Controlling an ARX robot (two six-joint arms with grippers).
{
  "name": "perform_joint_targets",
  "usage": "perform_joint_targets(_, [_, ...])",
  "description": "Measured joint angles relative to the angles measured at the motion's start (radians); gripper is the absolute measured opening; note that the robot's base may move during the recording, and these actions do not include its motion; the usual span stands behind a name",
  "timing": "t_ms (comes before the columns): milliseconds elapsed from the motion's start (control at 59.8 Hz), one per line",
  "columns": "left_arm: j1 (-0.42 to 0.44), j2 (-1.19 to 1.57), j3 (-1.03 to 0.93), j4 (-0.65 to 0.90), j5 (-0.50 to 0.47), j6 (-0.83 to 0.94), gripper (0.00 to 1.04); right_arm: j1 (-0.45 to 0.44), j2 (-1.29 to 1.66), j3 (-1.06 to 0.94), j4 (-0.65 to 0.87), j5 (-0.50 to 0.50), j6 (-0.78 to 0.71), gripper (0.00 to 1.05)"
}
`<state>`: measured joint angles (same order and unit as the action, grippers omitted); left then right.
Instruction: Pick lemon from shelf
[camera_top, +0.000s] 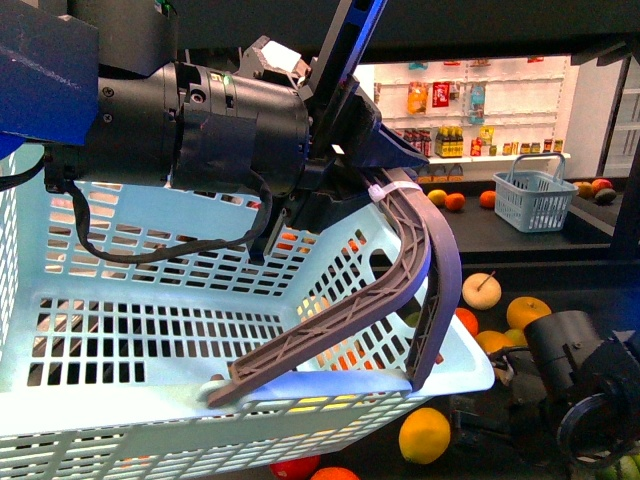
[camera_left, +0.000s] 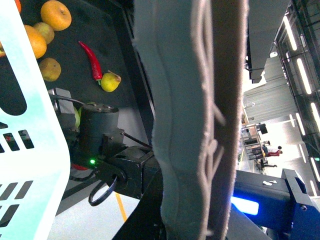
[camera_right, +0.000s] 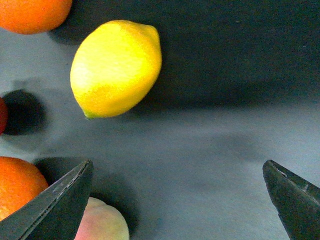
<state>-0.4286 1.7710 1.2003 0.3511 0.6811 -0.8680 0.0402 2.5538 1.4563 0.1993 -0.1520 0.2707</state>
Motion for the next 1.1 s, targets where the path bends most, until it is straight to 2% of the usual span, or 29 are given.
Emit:
perform_joint_targets(418, [0.0,0.0,0.0,0.0,0.0,0.0,0.1,0.069,0.187,0.337,-0.151,0.066,0.171,1.02])
perform_joint_targets(1104, [0.0,0.0,0.0,0.0,-0.001,0.0,0.1,0.124,0.457,0.812,-0.383,0.146,0.233,1.02])
